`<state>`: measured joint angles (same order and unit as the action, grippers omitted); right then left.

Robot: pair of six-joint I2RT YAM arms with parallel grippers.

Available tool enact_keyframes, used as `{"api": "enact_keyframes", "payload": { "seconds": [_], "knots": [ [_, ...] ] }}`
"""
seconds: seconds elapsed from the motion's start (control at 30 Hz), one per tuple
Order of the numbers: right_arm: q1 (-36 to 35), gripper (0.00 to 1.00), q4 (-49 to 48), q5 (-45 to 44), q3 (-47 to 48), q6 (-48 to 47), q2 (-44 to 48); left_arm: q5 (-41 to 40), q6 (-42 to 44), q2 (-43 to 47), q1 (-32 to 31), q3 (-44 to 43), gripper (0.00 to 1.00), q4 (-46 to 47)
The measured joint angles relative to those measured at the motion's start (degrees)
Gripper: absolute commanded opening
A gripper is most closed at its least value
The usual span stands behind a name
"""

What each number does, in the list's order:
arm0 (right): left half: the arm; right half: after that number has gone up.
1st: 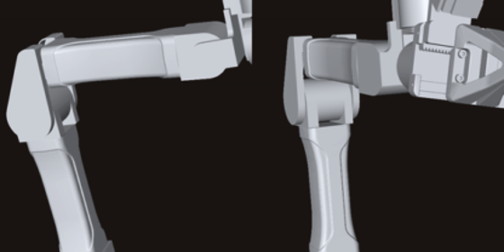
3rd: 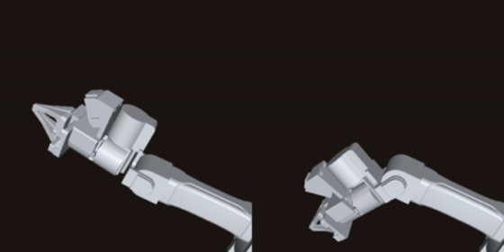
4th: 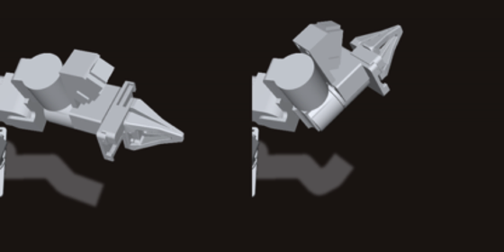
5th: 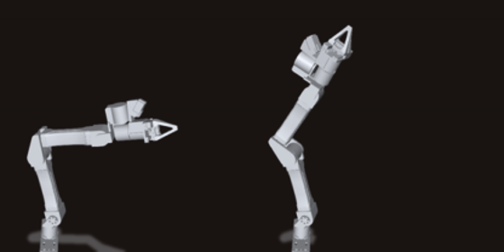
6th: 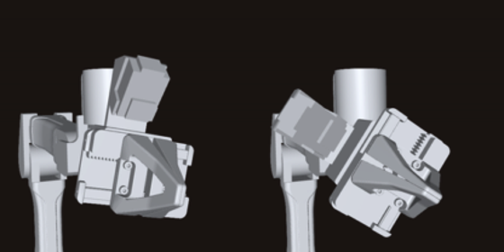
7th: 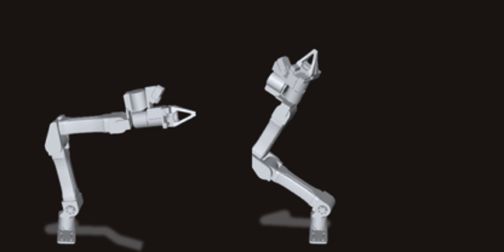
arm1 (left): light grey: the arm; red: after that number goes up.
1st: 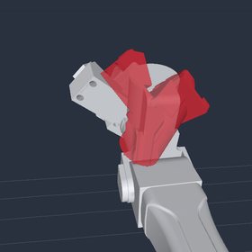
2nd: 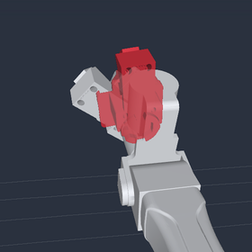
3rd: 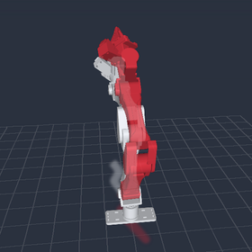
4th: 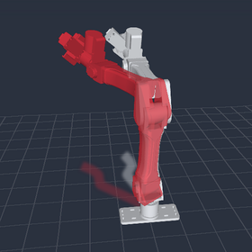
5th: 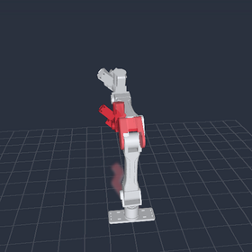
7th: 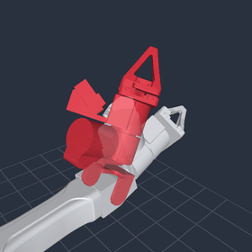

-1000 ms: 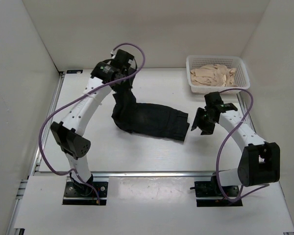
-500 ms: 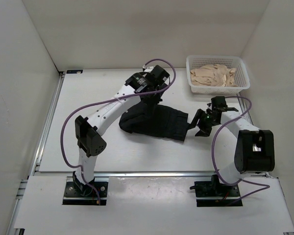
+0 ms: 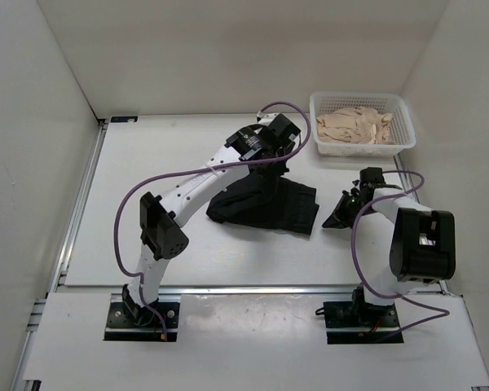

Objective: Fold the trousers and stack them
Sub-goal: Fold the trousers

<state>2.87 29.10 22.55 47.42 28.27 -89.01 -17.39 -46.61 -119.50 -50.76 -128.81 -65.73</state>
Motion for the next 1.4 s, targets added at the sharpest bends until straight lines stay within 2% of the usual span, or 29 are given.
{"api": "enact_keyframes", "payload": {
  "seconds": [0.27, 0.53, 0.6, 0.63, 0.67, 0.7, 0.73, 0.87, 0.93, 1.03, 1.07, 1.17, 1.2, 1.23, 1.3, 1.37, 1.4],
  "knots": [
    [-0.74, 0.00, -2.84, -0.85, 0.42, 1.84, -5.77, 2.14, 0.13, -2.12, -3.50, -0.35, 0.10, 1.64],
    [-5.07, 0.00, -4.81, -0.09, 5.03, 4.48, -10.69, 5.16, 0.85, -5.42, -5.99, -1.05, 0.10, 3.41],
    [-5.46, 0.00, -5.29, -0.09, 5.31, 5.05, -10.93, 6.16, 0.94, -7.78, -6.16, -1.90, 0.22, 3.98],
    [-5.57, 0.00, -5.40, -0.11, 5.31, 5.29, -10.95, 6.67, 1.05, -9.20, -6.19, -2.78, 0.32, 4.02],
    [-5.60, 0.00, -5.40, -0.13, 5.31, 5.55, -10.97, 7.19, 1.16, -10.67, -6.19, -3.74, 0.58, 4.20],
    [-5.60, 0.00, -5.40, -0.20, 5.31, 5.81, -10.97, 7.82, 1.36, -11.91, -6.19, -4.37, 0.72, 4.66],
    [-5.60, 0.00, -5.35, -0.35, 5.31, 5.92, -10.91, 8.46, 1.62, -12.79, -6.19, -4.74, 0.78, 4.98],
    [-5.79, 0.00, -3.63, -5.14, 5.22, 5.81, -8.70, 10.14, 1.81, -13.16, -6.25, -4.90, 0.78, 5.27],
    [-5.09, 0.02, -2.36, -8.11, 4.39, 5.46, -5.66, 10.25, 2.23, -11.87, -5.88, -4.72, 0.70, 5.49],
    [-3.13, 0.14, 1.22, -12.13, 2.54, 4.42, 1.64, 10.36, 3.13, -6.78, -4.79, -1.99, 0.62, 6.08],
    [-2.43, 0.31, 2.60, -13.40, 2.32, 4.00, 4.33, 10.34, 3.41, -4.17, -3.98, -0.42, 0.58, 6.03],
    [-1.70, 0.66, 4.94, -14.67, 2.34, 2.36, 10.73, 9.35, 4.33, 3.78, -0.11, 3.15, 0.58, 5.79],
    [-1.81, 0.85, 5.40, -14.25, 2.38, 1.84, 12.24, 8.74, 4.61, 6.29, 1.44, 4.33, 0.57, 5.88],
    [-1.99, 0.91, 5.75, -13.25, 2.49, 1.20, 13.49, 7.85, 4.79, 9.22, 3.23, 5.62, 0.57, 5.70],
    [-3.15, 0.94, 6.97, -10.40, 3.61, -0.07, 14.01, 6.08, 5.07, 13.92, 6.82, 8.09, 0.57, 5.79],
    [-5.68, 0.94, 7.17, -7.61, 5.22, -0.76, 12.72, 4.33, 5.33, 17.59, 9.99, 10.60, 0.57, 5.73],
    [-7.02, 0.89, 7.15, -6.69, 5.95, -0.96, 11.74, 3.80, 5.44, 18.69, 11.04, 11.61, 0.57, 5.57]
  ]
}}
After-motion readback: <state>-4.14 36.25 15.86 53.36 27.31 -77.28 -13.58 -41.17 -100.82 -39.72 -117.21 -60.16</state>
